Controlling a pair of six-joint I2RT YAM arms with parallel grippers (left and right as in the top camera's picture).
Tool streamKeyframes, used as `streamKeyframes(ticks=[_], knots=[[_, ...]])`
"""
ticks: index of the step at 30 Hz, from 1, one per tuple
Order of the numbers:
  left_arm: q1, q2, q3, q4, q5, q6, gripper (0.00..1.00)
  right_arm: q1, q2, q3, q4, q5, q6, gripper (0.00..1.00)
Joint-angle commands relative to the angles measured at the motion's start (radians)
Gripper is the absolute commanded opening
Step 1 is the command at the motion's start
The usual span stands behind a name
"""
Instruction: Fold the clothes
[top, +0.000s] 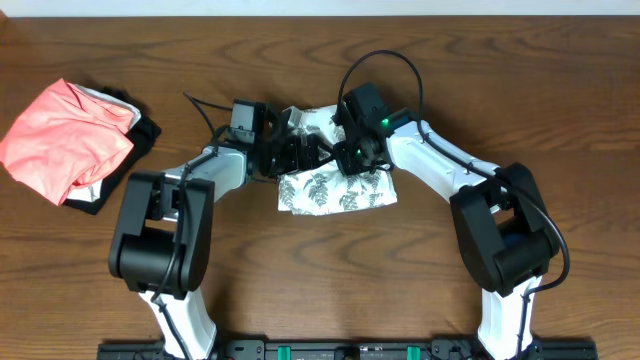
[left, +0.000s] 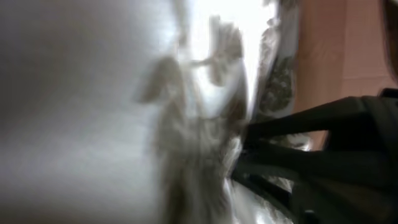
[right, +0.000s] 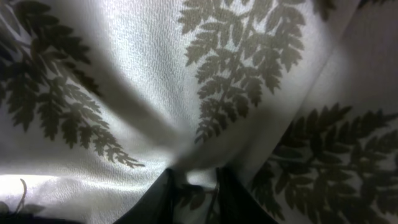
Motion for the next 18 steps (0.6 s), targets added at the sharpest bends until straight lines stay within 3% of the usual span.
streamKeyframes(ticks=[1, 7, 12, 18], knots=[[-0.023, 0.078, -0.050, -0.031, -0.076, -0.016, 0.74, -0.003, 0.055, -0.017, -0.014, 0.011, -0.014, 0.24], [-0.023, 0.078, -0.050, -0.026, -0.076, -0.016, 0.50, -0.003, 0.055, -0.017, -0.014, 0.011, -0.014, 0.24], [-0.023, 0.078, -0.050, -0.005, -0.076, -0.016, 0.09, -0.003, 0.055, -0.016, -0.014, 0.011, -0.014, 0.24], [-0.022, 0.074, -0.050, 0.003, -0.076, -0.014, 0.06, -0.008, -0.014, -0.005, -0.013, 0.011, -0.041, 0.24]])
